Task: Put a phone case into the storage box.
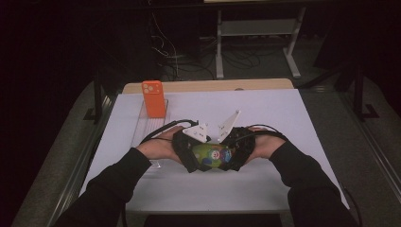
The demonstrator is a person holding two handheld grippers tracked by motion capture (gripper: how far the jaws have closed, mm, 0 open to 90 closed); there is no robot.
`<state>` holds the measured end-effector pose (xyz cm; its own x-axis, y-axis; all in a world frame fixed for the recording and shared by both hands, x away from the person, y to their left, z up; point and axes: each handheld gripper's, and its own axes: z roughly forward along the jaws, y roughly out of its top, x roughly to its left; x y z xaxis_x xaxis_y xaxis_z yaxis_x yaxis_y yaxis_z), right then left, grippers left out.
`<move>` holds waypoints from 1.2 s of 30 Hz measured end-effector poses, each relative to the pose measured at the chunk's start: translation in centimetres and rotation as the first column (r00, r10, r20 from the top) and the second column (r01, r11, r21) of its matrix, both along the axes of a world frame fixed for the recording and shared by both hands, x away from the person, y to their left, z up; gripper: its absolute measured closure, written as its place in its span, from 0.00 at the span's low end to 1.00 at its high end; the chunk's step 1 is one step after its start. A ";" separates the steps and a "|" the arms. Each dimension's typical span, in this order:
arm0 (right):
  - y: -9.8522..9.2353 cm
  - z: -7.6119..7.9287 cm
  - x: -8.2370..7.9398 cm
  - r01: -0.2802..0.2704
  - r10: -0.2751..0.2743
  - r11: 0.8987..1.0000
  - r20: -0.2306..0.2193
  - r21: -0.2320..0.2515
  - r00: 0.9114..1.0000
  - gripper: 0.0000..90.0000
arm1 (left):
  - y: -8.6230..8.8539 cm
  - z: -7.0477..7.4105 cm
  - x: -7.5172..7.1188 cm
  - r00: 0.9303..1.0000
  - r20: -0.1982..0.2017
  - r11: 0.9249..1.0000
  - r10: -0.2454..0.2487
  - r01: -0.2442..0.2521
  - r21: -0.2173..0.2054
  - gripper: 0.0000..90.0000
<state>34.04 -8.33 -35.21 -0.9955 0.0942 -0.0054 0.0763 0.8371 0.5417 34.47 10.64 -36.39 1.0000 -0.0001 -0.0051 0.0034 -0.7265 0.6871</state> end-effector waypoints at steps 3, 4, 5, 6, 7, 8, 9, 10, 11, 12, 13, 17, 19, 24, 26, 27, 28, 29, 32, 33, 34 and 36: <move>0.1 0.1 0.0 -0.005 0.005 1.000 0.002 -0.003 1.000 0.17 | 0.0 -0.1 0.0 1.000 -0.008 1.000 -0.005 0.005 0.006 0.08; 0.2 0.2 0.0 -0.008 0.008 1.000 0.001 -0.004 1.000 0.17 | 0.0 -0.2 0.0 1.000 -0.006 1.000 -0.008 0.008 0.013 0.09; 0.2 0.3 0.0 -0.011 0.011 1.000 0.001 -0.004 1.000 0.17 | -0.1 -0.2 0.0 1.000 -0.006 1.000 -0.013 0.013 0.018 0.09; 0.3 0.3 -0.1 -0.011 0.011 1.000 0.001 -0.006 1.000 0.17 | -0.1 -0.2 0.0 1.000 -0.006 1.000 -0.015 0.015 0.022 0.09; 0.3 0.4 0.0 -0.015 0.015 1.000 0.002 -0.005 1.000 0.17 | -0.1 -0.3 0.0 1.000 -0.003 0.999 -0.018 0.018 0.027 0.11; 0.3 0.4 0.0 -0.015 0.015 1.000 0.000 -0.003 1.000 0.17 | -0.1 -0.3 -0.1 1.000 -0.006 0.999 -0.016 0.016 0.030 0.12; 0.3 0.5 -0.1 -0.016 0.016 1.000 -0.002 -0.002 1.000 0.17 | -0.1 -0.4 -0.1 1.000 -0.009 0.999 -0.015 0.016 0.038 0.12; 0.3 0.5 -0.1 -0.017 0.017 1.000 -0.002 -0.004 1.000 0.17 | -0.1 -0.4 -0.1 1.000 -0.007 0.999 -0.021 0.021 0.039 0.13; 0.4 0.5 -0.1 -0.019 0.019 1.000 -0.003 -0.005 1.000 0.17 | -0.1 -0.4 -0.1 1.000 -0.009 0.999 -0.021 0.021 0.039 0.14; 0.4 0.5 -0.1 -0.021 0.021 1.000 -0.002 -0.006 1.000 0.17 | -0.1 -0.4 -0.1 1.000 -0.010 0.999 -0.024 0.024 0.042 0.14; 0.4 0.5 -0.1 -0.022 0.021 1.000 -0.005 -0.008 1.000 0.17 | -0.1 -0.4 -0.2 1.000 -0.016 0.999 -0.022 0.023 0.045 0.14; 0.4 0.5 -0.1 -0.026 0.026 1.000 -0.006 -0.006 1.000 0.17 | -0.1 -0.4 -0.2 0.999 -0.012 0.998 -0.030 0.031 0.048 0.15; 0.4 0.5 -0.1 -0.027 0.027 1.000 -0.008 -0.005 1.000 0.16 | -0.1 -0.4 -0.2 0.999 -0.019 0.998 -0.033 0.034 0.050 0.16; 0.2 0.1 -0.3 -0.033 0.033 0.999 -0.011 0.000 0.999 0.15 | -0.6 -0.5 -0.8 1.000 -0.009 0.995 -0.016 0.017 0.094 0.17; 0.0 -0.2 -0.4 -0.023 0.023 1.000 -0.026 0.001 0.999 0.11 | -0.7 -0.7 -0.9 1.000 -0.018 0.994 -0.006 0.008 0.109 0.17; -0.2 -0.4 -0.4 -0.016 0.017 1.000 -0.037 0.013 0.999 0.09 | -0.7 -0.9 -0.8 1.000 -0.027 0.994 0.004 -0.001 0.109 0.17; -0.5 -0.4 -0.4 0.005 -0.003 0.999 -0.035 0.032 0.999 0.07 | -0.6 -1.0 -0.8 0.999 -0.032 0.995 0.011 -0.008 0.101 0.17; -0.8 -0.5 -0.3 0.016 -0.015 0.999 -0.031 0.046 0.999 0.06 | -0.5 -1.0 -0.7 0.999 -0.026 0.995 0.023 -0.020 0.100 0.17; -2.1 -0.6 -0.3 0.087 -0.086 0.991 -0.010 0.103 0.996 0.04 | -0.3 -1.2 -0.8 0.998 -0.028 0.994 0.058 -0.055 0.098 0.17; -2.6 -0.6 -0.2 0.108 -0.107 0.988 -0.012 0.114 0.994 0.04 | -0.3 -1.2 -0.8 0.997 -0.026 0.992 0.067 -0.064 0.105 0.17; -3.0 -0.6 -0.2 0.132 -0.132 0.983 -0.013 0.124 0.991 0.03 | -0.3 -1.3 -0.8 0.996 -0.036 0.992 0.081 -0.077 0.102 0.17; -3.9 -0.7 -0.3 0.181 -0.180 0.974 -0.026 0.135 0.983 0.02 | -0.3 -1.4 -1.0 0.994 -0.026 0.990 0.109 -0.106 0.093 0.17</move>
